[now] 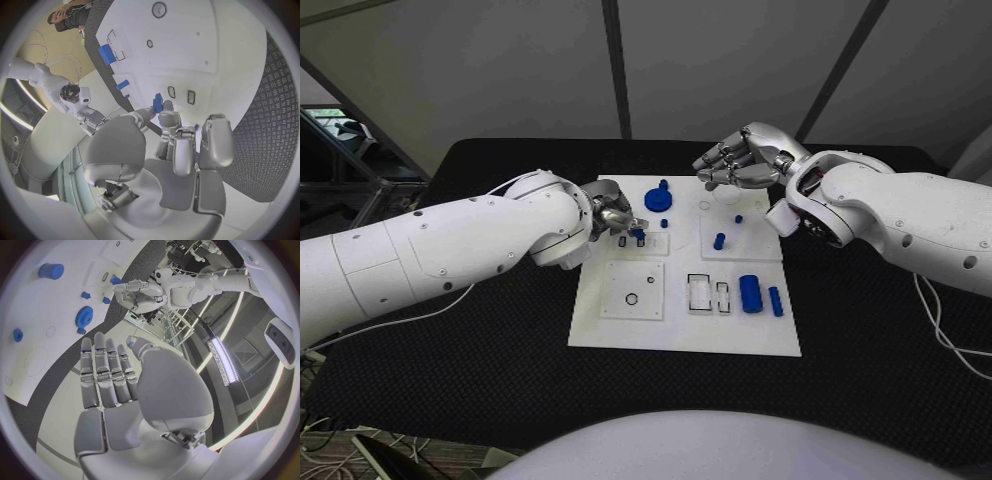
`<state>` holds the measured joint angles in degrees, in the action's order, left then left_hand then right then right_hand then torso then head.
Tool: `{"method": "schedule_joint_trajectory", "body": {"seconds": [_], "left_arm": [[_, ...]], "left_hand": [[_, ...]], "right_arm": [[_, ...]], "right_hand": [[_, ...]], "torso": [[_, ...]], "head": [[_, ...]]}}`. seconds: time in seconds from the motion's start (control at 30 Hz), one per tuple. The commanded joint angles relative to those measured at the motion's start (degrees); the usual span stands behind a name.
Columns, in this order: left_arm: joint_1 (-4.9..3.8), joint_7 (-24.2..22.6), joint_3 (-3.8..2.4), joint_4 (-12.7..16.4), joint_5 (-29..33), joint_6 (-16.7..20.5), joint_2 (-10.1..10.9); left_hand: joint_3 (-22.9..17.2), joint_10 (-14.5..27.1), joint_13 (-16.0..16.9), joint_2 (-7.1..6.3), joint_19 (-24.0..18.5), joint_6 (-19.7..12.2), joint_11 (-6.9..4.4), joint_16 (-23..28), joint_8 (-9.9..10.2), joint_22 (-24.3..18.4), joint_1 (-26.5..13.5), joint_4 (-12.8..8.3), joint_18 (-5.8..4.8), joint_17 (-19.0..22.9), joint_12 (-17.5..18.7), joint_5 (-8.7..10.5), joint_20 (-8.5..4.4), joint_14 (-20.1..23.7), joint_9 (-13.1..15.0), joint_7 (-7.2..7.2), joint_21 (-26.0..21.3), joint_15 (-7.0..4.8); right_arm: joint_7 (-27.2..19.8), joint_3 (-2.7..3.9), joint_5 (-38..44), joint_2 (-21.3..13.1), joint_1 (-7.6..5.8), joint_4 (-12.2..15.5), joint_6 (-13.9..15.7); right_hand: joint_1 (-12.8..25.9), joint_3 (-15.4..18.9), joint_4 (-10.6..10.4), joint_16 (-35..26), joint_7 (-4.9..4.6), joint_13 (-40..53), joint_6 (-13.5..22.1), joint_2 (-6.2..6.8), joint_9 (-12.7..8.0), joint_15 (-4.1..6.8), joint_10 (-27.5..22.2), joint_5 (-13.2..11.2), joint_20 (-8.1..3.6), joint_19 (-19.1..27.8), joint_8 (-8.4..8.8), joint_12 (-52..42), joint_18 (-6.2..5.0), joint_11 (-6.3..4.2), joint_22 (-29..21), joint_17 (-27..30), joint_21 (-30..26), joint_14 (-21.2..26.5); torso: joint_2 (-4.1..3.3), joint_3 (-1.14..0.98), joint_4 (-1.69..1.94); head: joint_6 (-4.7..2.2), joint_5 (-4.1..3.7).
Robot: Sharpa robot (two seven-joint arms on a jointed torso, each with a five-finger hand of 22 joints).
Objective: Assemble the parts on the task board
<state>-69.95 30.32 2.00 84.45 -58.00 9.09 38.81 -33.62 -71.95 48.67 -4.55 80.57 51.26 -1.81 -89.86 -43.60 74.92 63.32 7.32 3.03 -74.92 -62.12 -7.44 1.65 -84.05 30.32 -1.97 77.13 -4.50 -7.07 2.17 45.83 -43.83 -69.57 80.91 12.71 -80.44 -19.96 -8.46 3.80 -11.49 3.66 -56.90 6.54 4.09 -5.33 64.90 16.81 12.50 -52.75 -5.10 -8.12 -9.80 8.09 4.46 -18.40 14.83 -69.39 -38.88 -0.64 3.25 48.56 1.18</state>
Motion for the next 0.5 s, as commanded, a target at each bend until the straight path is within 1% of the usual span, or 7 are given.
{"method": "schedule_joint_trajectory", "body": {"seconds": [0.03, 0.13, 0.2, 0.23, 0.33, 0.43, 0.5], "left_arm": [[0.62, -1.17, 0.01, 1.17, -3.05, 8.83, 0.57], [1.50, -1.23, 0.02, 2.09, -4.95, 11.93, 0.97], [1.97, -1.41, 0.02, 2.49, -6.66, 13.65, 1.05], [2.17, -1.46, 0.02, 2.64, -7.65, 14.22, 1.07], [2.64, -1.31, 0.03, 2.92, -10.34, 14.72, 1.05], [3.00, -0.88, 0.04, 2.98, -13.04, 14.72, 0.95], [3.16, -0.63, 0.04, 2.92, -14.13, 14.44, 0.84]], "left_hand": [[-8.21, -0.69, 0.14, -0.73, 0.50, -0.12, -0.23, 0.03, -0.36, 2.30, 0.10, -7.64, 0.61, -14.88, -0.26, -0.12, -0.01, -5.88, 0.06, 0.09, 0.37, -0.42], [-8.46, -0.81, 0.22, -0.85, 0.61, -0.08, -0.26, 0.09, -0.42, 2.45, 0.05, -7.67, 0.58, -14.81, -0.33, -0.11, -0.04, -5.86, 0.07, 0.11, 0.50, -0.45], [-8.66, -0.92, 0.29, -0.95, 0.68, -0.05, -0.28, 0.15, -0.48, 2.54, -0.01, -7.68, 0.56, -14.74, -0.39, -0.10, -0.06, -5.84, 0.08, 0.13, 0.58, -0.48], [-8.76, -0.95, 0.27, -1.00, 0.73, -0.03, -0.29, 0.16, -0.51, 2.60, -0.03, -7.69, 0.54, -14.72, -0.38, -0.10, -0.07, -5.83, 0.08, 0.14, 0.63, -0.50], [-9.06, -1.07, 0.35, -1.15, 0.82, -0.01, -0.33, 0.16, -0.57, 2.72, -0.06, -7.73, 0.52, -14.72, -0.45, -0.11, -0.10, -5.83, 0.09, 0.18, 0.73, -0.53], [-9.39, -1.13, 0.34, -1.29, 0.88, 0.01, -0.36, 0.15, -0.62, 2.80, -0.07, -7.79, 0.50, -14.73, -0.44, -0.11, -0.13, -5.84, 0.09, 0.20, 0.80, -0.56], [-9.57, -1.19, 0.39, -1.38, 0.94, 0.03, -0.37, 0.14, -0.65, 2.87, -0.10, -7.80, 0.48, -14.74, -0.48, -0.11, -0.15, -5.84, 0.09, 0.21, 0.86, -0.57]], "right_arm": [[-0.63, 0.03, 0.02, -0.12, -0.09, 0.10, -0.25], [-0.69, 0.03, 0.02, -0.18, -0.09, 0.11, -0.32], [-0.75, 0.03, 0.02, -0.19, -0.09, 0.10, -0.46], [-0.77, 0.03, 0.02, -0.18, -0.09, 0.09, -0.52], [-0.82, 0.03, 0.02, -0.16, -0.09, 0.09, -0.62], [-0.85, 0.03, 0.02, -0.16, -0.09, 0.09, -0.66], [-0.87, 0.03, 0.02, -0.16, -0.09, 0.08, -0.67]], "right_hand": [[0.36, -0.34, -0.02, -0.13, -0.47, -0.02, 0.07, -0.43, 0.05, -0.02, -0.50, 0.25, 0.36, 0.06, 0.36, 0.02, -0.72, 0.04, -0.06, 0.09, -0.15, 0.35], [0.36, -0.34, -0.02, -0.13, -0.47, -0.02, 0.07, -0.43, 0.05, -0.02, -0.50, 0.25, 0.36, 0.06, 0.36, 0.02, -0.72, 0.04, -0.06, 0.09, -0.15, 0.35], [0.36, -0.34, -0.02, -0.13, -0.47, -0.02, 0.07, -0.43, 0.05, -0.02, -0.50, 0.25, 0.36, 0.06, 0.36, 0.02, -0.72, 0.04, -0.06, 0.09, -0.15, 0.35], [0.36, -0.34, -0.02, -0.13, -0.47, -0.02, 0.07, -0.43, 0.05, -0.02, -0.50, 0.25, 0.36, 0.06, 0.36, 0.02, -0.72, 0.04, -0.06, 0.09, -0.15, 0.35], [0.41, -0.35, -0.04, -0.13, -0.48, -0.02, 0.08, -0.43, 0.05, -0.02, -0.52, 0.26, 0.38, 0.04, 0.36, 0.01, -0.72, 0.05, -0.08, 0.11, -0.21, 0.37], [0.41, -0.35, -0.04, -0.13, -0.48, -0.02, 0.08, -0.43, 0.05, -0.02, -0.52, 0.26, 0.38, 0.04, 0.36, 0.01, -0.72, 0.05, -0.08, 0.11, -0.21, 0.37], [0.44, -0.38, -0.07, -0.13, -0.48, -0.03, 0.08, -0.49, 0.06, -0.03, -0.52, 0.28, 0.38, 0.03, 0.37, 0.01, -0.72, 0.06, -0.10, 0.12, -0.24, 0.37]], "torso": [[0.00, -0.01, -0.05], [0.00, -0.05, 0.03], [0.00, 0.00, 0.03], [0.00, 0.00, 0.03], [-0.01, 0.04, -0.11], [-0.03, 0.00, -0.15], [-0.01, 0.03, -0.15]], "head": [[-0.11, 0.22], [-0.11, 0.22], [-0.14, 0.15], [-0.14, 0.15], [0.18, 0.14], [0.20, 0.20], [0.25, 0.16]]}}
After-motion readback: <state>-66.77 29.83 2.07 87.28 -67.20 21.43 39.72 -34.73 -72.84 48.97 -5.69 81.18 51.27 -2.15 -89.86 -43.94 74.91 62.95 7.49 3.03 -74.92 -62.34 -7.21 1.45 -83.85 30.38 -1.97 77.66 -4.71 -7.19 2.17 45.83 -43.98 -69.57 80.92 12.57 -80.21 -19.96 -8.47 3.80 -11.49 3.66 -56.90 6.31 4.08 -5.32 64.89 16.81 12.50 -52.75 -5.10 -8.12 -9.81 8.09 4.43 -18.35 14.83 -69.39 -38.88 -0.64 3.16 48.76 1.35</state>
